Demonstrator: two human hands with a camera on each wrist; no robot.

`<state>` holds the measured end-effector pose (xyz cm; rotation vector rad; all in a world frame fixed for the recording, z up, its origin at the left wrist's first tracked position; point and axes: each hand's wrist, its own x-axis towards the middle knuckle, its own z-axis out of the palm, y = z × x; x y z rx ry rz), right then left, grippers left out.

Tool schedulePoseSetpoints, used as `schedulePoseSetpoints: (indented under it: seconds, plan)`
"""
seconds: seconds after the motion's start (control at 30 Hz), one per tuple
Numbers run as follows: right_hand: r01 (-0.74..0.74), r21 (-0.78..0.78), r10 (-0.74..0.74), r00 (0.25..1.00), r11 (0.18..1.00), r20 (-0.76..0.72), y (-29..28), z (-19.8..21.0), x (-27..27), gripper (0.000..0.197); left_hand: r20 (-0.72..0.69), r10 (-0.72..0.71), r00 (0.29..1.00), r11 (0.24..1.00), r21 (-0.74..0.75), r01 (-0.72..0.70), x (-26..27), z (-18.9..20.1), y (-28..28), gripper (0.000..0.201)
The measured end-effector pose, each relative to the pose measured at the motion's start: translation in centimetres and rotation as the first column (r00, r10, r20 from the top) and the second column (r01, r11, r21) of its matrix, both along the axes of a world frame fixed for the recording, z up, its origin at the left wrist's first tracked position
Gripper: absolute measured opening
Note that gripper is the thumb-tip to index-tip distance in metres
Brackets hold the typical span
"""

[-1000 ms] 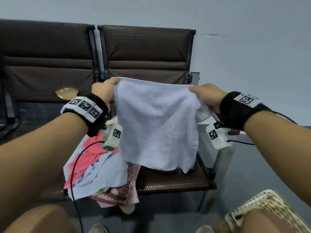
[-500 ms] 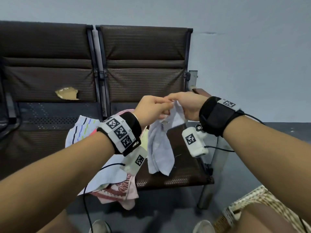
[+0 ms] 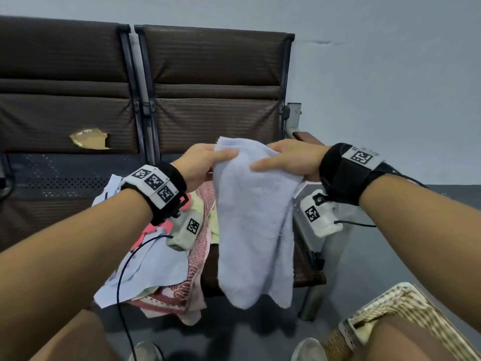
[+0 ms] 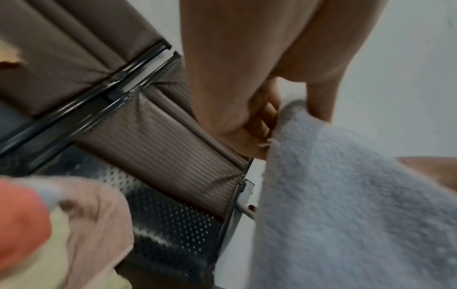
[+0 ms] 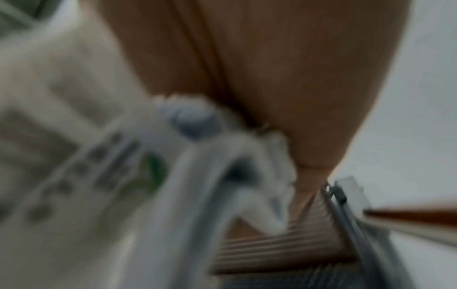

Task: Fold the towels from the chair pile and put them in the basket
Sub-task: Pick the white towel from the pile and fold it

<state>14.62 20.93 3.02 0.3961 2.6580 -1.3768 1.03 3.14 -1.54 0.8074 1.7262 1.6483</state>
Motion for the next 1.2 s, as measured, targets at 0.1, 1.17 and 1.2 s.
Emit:
schedulePoseSetpoints:
  seconds: [0.1, 1.17, 1.2]
  plan:
    - [0.021, 0.583, -0.06, 0.997, 0.812, 0.047, 2.8, -0.1, -0.7, 0.032, -0.321, 0.154, 0.935, 0.983, -0.043, -0.177, -1.1, -0.2, 1.5, 0.023]
    - [0.282, -0.325, -0.18, 0.934, 0.903, 0.31, 3.4, -19.6, 1.8, 0.013, 0.001, -0.199, 0.98, 0.775, -0.611, 0.158, -0.7, -16.5, -0.7, 0.018]
    - [0.335, -0.342, -0.251, 0.931, 0.878, 0.266, 3.5, -20.0, 1.2, 0.011, -0.027, -0.132, 0.991, 0.818, -0.568, 0.093, -1.2, -16.8, -0.2, 0.016]
